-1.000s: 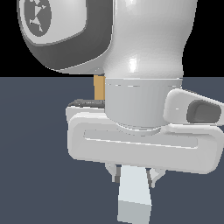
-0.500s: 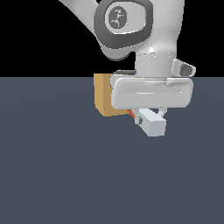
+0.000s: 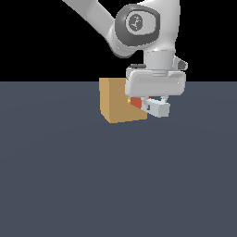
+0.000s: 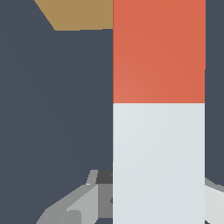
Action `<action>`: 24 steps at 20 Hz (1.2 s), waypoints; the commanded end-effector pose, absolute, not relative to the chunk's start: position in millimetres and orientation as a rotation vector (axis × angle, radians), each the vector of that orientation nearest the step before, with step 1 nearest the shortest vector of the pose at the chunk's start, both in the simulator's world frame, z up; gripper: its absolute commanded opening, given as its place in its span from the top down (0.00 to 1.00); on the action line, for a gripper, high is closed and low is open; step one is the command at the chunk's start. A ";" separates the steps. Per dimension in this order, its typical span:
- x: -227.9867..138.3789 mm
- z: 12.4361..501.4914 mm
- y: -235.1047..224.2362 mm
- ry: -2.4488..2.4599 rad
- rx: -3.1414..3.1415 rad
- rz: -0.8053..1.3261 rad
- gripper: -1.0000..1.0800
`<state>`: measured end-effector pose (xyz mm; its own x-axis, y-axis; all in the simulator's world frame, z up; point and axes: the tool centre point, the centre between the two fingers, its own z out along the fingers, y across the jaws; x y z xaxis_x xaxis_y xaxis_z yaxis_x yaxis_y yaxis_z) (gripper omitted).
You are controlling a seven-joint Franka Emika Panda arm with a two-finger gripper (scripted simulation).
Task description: Insert the peg into the horizontal hole in a box.
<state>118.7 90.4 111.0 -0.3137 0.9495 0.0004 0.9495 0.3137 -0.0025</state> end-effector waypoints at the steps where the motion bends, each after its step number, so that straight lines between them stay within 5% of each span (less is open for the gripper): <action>1: 120.9 116.6 102.6 -2.567 -1.811 0.000 1.00; 24: 110.5 118.2 135.6 -2.581 -1.791 0.002 1.00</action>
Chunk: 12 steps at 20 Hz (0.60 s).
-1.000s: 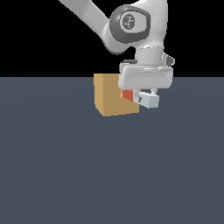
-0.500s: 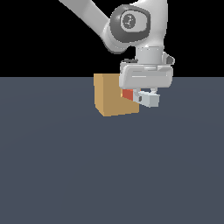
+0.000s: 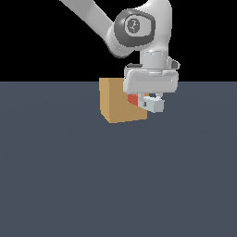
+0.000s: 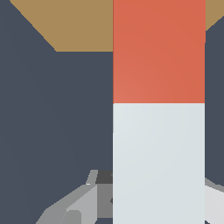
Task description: Insert the peg into the horizontal hole in a box.
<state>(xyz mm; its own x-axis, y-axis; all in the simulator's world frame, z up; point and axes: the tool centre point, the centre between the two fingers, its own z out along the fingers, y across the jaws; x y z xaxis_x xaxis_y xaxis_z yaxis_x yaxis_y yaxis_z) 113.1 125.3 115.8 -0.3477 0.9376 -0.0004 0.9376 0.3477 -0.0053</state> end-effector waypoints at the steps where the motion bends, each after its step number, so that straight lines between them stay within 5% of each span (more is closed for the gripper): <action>1: 107.6 118.7 143.2 -2.581 -1.791 0.001 1.00; 12: 82.6 119.8 212.9 -2.583 -1.791 -0.002 1.00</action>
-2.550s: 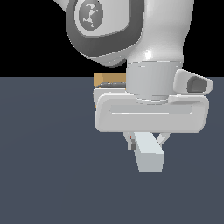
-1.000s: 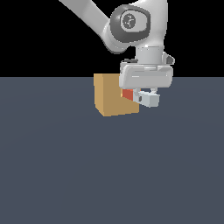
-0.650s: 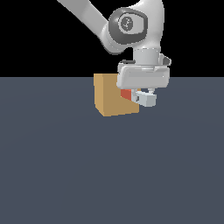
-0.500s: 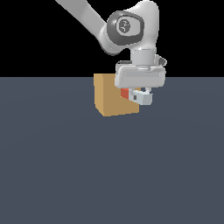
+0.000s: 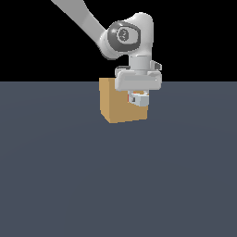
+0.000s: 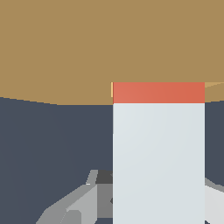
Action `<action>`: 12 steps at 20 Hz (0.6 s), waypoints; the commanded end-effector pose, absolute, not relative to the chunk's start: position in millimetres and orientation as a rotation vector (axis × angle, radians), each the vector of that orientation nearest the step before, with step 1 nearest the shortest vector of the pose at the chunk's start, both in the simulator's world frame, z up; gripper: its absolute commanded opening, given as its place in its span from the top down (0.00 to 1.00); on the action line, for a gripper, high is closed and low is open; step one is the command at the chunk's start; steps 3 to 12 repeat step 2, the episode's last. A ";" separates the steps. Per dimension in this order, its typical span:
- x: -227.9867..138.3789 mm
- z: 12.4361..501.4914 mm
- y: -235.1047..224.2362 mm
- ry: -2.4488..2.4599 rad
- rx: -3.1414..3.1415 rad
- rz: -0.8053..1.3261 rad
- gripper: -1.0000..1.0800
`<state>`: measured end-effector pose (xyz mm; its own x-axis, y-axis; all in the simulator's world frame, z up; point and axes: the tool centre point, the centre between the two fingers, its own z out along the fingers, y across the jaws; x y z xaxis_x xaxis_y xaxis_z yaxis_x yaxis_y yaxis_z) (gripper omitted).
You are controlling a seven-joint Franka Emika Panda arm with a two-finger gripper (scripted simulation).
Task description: Insert the peg into the horizontal hole in a box.
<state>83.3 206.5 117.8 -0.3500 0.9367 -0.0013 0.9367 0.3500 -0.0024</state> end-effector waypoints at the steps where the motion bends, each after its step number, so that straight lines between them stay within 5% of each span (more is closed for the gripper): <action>1: 82.5 120.2 214.0 -2.583 -1.792 -0.002 1.00; 12: 82.5 120.2 214.4 -2.583 -1.792 -0.002 1.00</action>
